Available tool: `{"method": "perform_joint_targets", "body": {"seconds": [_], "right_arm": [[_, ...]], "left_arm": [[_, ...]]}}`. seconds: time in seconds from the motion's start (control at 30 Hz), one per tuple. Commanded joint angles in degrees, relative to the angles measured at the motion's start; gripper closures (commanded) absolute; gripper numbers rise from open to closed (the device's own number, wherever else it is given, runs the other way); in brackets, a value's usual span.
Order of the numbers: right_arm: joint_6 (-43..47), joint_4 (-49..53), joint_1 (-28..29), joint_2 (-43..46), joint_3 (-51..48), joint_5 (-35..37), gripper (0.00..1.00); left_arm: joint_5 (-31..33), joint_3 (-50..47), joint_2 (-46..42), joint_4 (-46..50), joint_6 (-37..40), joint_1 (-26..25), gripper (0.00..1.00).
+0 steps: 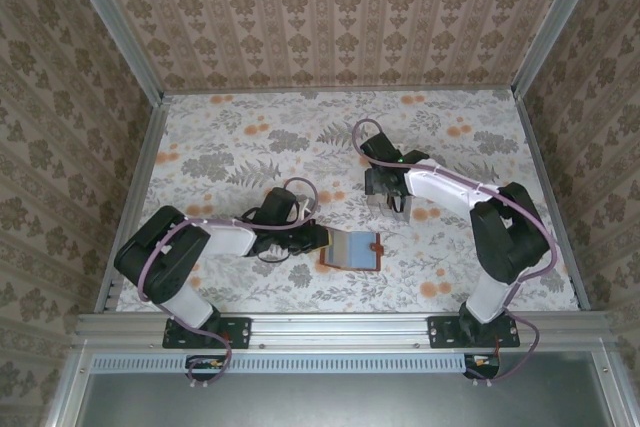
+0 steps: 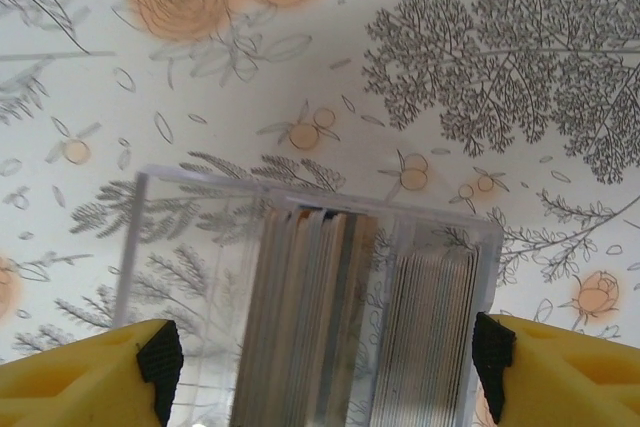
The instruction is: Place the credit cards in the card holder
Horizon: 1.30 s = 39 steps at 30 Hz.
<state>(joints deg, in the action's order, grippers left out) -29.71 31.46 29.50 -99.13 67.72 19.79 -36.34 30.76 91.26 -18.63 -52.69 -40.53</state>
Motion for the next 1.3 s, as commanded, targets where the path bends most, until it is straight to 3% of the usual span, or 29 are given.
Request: {"method": "perform_joint_targets", "body": {"seconds": [0.0,0.53,1.27], "right_arm": [[1.2,5.0,-0.3,-0.6,1.4,3.3,0.21],[3.8,4.8,-0.7,6.7,-4.8,7.7,0.27],[7.9,2.5,-1.3,10.1,-7.4,4.5,0.64]], "left_arm": [[1.6,1.0,0.2,1.4,0.3,-0.5,0.86],[2.2,2.8,2.5,2.3,0.8,-1.5,0.85],[1.3,3.5,3.3,5.7,2.5,-1.8,0.85]]}}
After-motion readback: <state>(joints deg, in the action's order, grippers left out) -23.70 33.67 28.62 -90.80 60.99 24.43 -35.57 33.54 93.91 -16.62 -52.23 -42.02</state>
